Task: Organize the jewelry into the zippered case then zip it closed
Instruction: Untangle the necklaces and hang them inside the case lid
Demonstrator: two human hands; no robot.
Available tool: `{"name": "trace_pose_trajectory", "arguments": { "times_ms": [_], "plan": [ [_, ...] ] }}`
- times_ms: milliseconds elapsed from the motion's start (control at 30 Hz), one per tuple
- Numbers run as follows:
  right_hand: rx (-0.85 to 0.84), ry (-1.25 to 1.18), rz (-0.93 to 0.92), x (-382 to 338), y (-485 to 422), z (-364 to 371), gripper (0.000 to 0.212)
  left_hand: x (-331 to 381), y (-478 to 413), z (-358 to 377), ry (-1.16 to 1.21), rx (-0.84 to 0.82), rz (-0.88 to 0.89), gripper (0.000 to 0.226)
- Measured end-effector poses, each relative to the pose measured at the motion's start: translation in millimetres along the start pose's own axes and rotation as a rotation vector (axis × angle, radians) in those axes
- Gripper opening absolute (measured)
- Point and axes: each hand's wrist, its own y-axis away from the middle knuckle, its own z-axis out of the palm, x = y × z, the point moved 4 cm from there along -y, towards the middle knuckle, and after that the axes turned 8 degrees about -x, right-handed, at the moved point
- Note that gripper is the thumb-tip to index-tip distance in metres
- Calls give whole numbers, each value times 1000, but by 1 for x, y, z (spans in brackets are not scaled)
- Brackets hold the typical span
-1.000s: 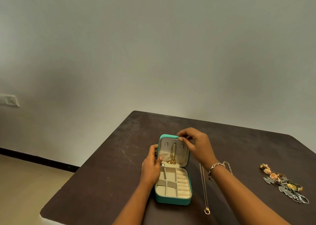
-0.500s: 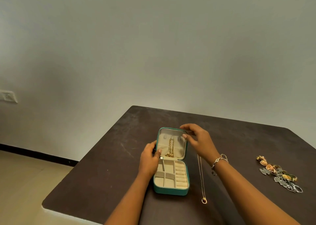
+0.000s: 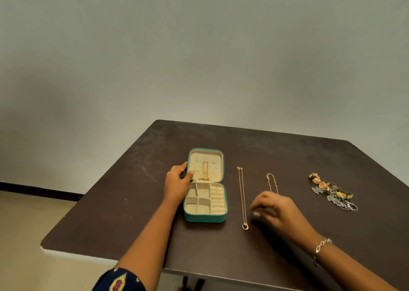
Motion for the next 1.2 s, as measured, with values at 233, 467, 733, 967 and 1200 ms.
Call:
{"name": "trace_pose_trajectory", "arguments": {
  "times_ms": [233, 467, 733, 967, 1200],
  "plan": [
    [53, 38, -24, 0, 32, 30, 12, -2, 1, -3, 57, 31, 9, 44],
    [169, 200, -87, -9, 24, 31, 20, -2, 3, -5, 108, 46, -13, 38],
    [175, 256, -116, -8, 24, 35, 20, -5, 1, -8, 136, -1, -52, 33],
    [171, 284, -128, -7, 22, 36, 23, 27, -10, -24, 57, 114, 118, 24],
    [122, 283, -126, -7, 19, 39, 12, 107, -19, 25, -261, -104, 393, 20]
  ]
}}
